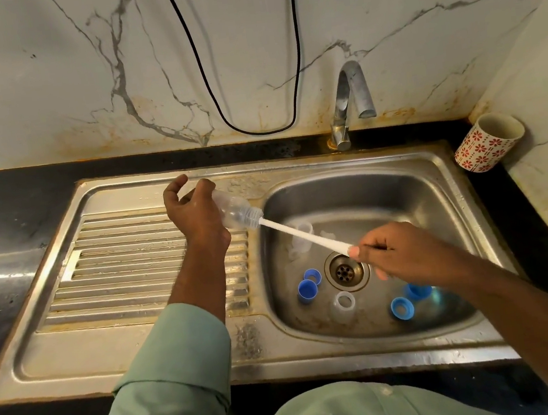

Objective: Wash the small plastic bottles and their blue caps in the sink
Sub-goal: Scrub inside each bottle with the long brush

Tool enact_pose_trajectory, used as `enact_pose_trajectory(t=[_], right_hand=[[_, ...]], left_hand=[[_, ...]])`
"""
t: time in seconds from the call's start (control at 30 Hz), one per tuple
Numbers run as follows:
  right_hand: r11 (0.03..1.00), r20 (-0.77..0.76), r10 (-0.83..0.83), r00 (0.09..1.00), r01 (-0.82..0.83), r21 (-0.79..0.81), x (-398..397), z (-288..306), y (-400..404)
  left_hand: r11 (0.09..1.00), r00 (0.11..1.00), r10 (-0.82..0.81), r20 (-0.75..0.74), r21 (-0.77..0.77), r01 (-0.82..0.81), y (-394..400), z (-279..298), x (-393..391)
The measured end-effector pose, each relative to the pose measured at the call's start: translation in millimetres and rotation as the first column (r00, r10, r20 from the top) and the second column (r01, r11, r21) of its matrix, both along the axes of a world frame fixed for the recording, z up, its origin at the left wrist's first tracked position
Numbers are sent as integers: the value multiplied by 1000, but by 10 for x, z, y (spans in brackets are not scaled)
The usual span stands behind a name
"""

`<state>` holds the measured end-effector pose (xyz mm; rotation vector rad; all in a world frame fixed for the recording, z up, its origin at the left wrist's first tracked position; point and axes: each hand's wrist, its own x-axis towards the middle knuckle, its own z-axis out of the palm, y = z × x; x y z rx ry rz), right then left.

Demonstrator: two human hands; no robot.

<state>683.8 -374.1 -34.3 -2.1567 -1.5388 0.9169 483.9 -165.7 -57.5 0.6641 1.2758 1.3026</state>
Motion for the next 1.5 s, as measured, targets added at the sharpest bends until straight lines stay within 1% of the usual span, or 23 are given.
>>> enact_pose_trajectory(t=[0.03, 0.1, 0.2, 0.27, 0.3, 0.37, 0.47, 0.5, 0.57, 0.7, 0.8, 0.9, 1.03, 1.07, 1.1, 1.13, 1.17, 1.2, 1.23, 1.27, 1.33, 1.4, 1.5], right_hand=[[1000, -3, 20, 1000, -20, 0, 0, 18, 9], [995, 143, 96, 985, -98, 4, 25, 77, 31], [984, 546, 162, 822, -175, -29, 52, 136, 26], [983, 678, 34, 734, -147, 110, 45, 131, 17], [974, 676, -42, 735, -119, 191, 37, 121, 7], [980, 548, -82, 832, -33, 195, 10, 91, 4], [997, 108, -31, 994, 22, 77, -42, -10, 4], [997, -55, -42, 998, 46, 68, -55, -13, 6], [996, -139, -9, 990, 21, 82, -51, 0, 8], [970, 263, 72, 962, -129, 208, 6, 24, 21], [963, 394, 71, 916, -167, 214, -30, 40, 16], [955, 440, 78, 894, -194, 226, -43, 9, -2], [920, 624, 163, 765, -347, 184, -20, -124, 0], [921, 589, 186, 787, -349, 175, -31, -144, -1], [945, 443, 187, 877, -284, 164, -49, -113, -6], [980, 160, 141, 977, -160, 116, -78, -44, -1], [998, -193, 68, 979, -68, 8, -93, 1, -1], [993, -418, -29, 908, -21, -114, -103, 55, -6], [990, -471, -55, 880, -15, -143, -78, 77, -22], [991, -410, -48, 911, -7, -133, -41, 60, -34], [999, -45, 40, 998, -41, -25, 21, 11, -59], [994, 269, 106, 957, -112, 7, 111, -15, -96], [998, 394, 19, 919, -42, 50, 298, -19, -284]], left_hand=[[1000, 1000, -3, 7, -5, 3, -7, -4, -3], [1000, 1000, 0, 29, -22, 1, -28, -23, -6], [999, 998, 5, 67, -39, -2, -17, -71, -24], [999, 996, -3, 86, -48, 7, -1, -95, -33], [998, 995, -11, 99, -55, 17, 3, -100, -33], [996, 985, -40, 169, -73, 53, 2, -68, -31], [988, 944, -108, 312, -72, 137, 42, -8, -60], [985, 927, -128, 351, -63, 160, 51, 4, -74], [983, 908, -143, 395, -53, 178, 68, -8, -98], [984, 905, -97, 414, -94, 149, 60, -65, -126], [969, 891, -66, 449, -183, 164, 11, -84, -119], [951, 893, 2, 451, -278, 138, -106, -117, -60], [915, 913, -35, 407, -355, 194, -230, -191, 39], [908, 897, -60, 438, -348, 231, -231, -182, 48], [905, 878, -81, 472, -334, 263, -218, -176, 50], [904, 858, -102, 504, -313, 291, -197, -175, 43], [904, 840, -123, 528, -290, 315, -181, -170, 32], [901, 825, -148, 545, -271, 340, -172, -155, 20], [898, 816, -165, 554, -258, 357, -167, -142, 13], [901, 817, -172, 550, -247, 356, -149, -154, 9], [922, 832, -161, 530, -221, 319, -136, -165, 18], [951, 859, -88, 505, -215, 223, -130, -133, 18], [963, 842, 194, 503, -260, -67, 25, -99, -104]])
